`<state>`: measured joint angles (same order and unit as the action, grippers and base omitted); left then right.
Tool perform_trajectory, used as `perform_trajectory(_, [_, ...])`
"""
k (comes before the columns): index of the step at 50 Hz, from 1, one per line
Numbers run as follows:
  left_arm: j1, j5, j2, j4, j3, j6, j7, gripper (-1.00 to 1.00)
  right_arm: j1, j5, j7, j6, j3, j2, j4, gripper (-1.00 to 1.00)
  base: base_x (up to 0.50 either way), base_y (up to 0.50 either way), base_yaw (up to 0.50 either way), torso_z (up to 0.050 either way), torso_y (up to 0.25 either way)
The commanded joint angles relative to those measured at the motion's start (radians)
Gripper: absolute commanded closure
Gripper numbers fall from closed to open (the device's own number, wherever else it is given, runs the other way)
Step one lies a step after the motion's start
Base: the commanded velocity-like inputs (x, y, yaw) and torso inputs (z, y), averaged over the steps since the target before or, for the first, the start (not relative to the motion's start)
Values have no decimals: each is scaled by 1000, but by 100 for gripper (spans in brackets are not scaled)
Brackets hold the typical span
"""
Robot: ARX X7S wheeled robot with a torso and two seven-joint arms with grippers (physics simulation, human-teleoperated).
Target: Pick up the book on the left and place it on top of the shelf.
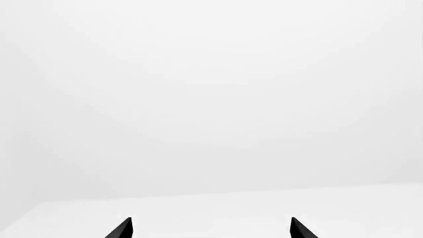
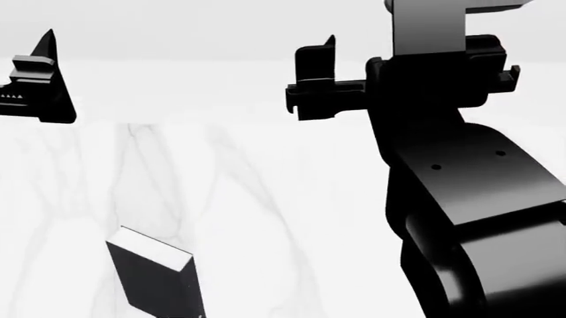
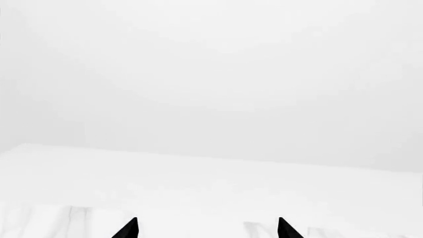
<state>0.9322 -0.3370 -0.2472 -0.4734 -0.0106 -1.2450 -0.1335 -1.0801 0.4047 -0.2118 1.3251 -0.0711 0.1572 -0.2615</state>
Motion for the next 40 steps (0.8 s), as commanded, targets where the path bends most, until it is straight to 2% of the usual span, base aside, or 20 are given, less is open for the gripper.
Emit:
perform_trajectory(1, [-2, -7, -4, -6, -4, -3, -4, -100, -3, 17, 6, -10, 5, 4, -8, -100, 160, 0, 0, 0, 0])
perform_trajectory(4, [-3, -8, -4, -4, -3, 0, -4, -100, 1, 9, -6, -12, -4, 5, -2, -100, 500, 0, 0, 0, 0])
perform_trajectory(8, [-2, -10, -5, -2, -3, 1, -5, -100, -7, 19, -9, 37, -14, 4, 5, -100, 0, 0, 0, 0, 0])
perform_trajectory(13, [-3, -12, -6, -2, -4, 2, -6, -100, -49, 32, 27, 95, -109, 35, 56, -100, 0, 0, 0, 0, 0])
perform_trajectory(20, [-5, -15, -8, -1, -6, 4, -6, -100, -124, 130, 266, 40, -230, 91, 176, -100, 0, 0, 0, 0, 0])
perform_trajectory(21, [-5, -15, -9, 0, -6, 5, -7, -100, -139, 165, 340, 49, -265, 106, 197, -100, 0, 0, 0, 0, 0])
perform_trajectory(24, [-4, -16, -9, 2, -5, 6, -7, -100, -175, 158, 428, 23, -381, 135, 261, -100, 0, 0, 0, 0, 0])
perform_trajectory(32, [-1, -17, -10, 9, -2, 9, -8, -100, -199, 191, 561, -1, -481, 155, 311, -100, 0, 0, 0, 0, 0])
perform_trajectory(40, [0, -19, -13, 10, -3, 9, -11, -100, -195, 196, 618, -17, -574, 177, 270, -100, 0, 0, 0, 0, 0])
